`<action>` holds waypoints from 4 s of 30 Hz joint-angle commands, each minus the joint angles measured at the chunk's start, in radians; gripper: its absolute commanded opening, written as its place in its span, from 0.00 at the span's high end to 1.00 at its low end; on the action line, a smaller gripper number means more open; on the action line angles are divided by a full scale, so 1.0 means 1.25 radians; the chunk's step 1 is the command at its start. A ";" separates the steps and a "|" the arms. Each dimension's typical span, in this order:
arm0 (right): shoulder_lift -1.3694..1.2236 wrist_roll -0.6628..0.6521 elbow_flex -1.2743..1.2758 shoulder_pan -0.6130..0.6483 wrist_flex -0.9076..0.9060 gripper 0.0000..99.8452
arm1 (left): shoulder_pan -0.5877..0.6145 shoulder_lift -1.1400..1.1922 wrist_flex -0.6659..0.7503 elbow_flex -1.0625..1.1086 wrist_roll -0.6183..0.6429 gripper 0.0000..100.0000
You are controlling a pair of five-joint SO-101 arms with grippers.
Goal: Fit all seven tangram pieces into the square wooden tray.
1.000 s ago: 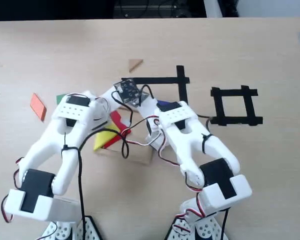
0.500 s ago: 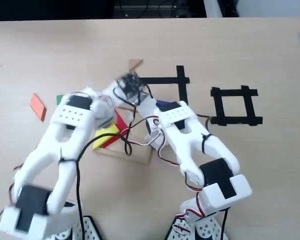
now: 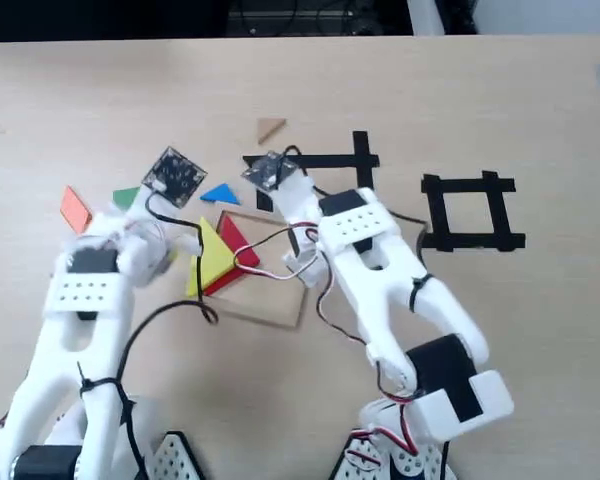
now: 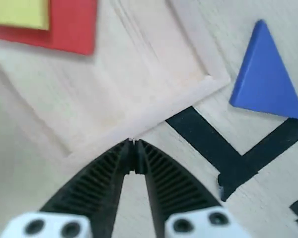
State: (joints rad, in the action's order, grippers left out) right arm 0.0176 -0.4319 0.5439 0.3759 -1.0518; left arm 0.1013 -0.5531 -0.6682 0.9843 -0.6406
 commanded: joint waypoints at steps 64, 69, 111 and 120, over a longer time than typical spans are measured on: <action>-0.325 0.009 -0.339 0.074 -0.043 0.99 | -0.044 0.145 0.010 0.004 0.126 0.81; -0.350 0.006 -0.339 0.074 -0.038 0.99 | -0.063 0.109 -0.036 0.004 0.129 0.81; -0.353 0.009 -0.333 0.081 -0.029 0.99 | -0.066 -0.234 -0.122 0.175 0.520 0.81; -0.353 0.009 -0.333 0.081 -0.031 0.99 | -0.062 -0.174 -0.088 0.172 0.614 0.81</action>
State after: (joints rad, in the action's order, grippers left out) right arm -0.4273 -0.4273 0.1266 0.4634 -1.0994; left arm 0.0153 -0.8263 -0.8216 1.2160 0.0882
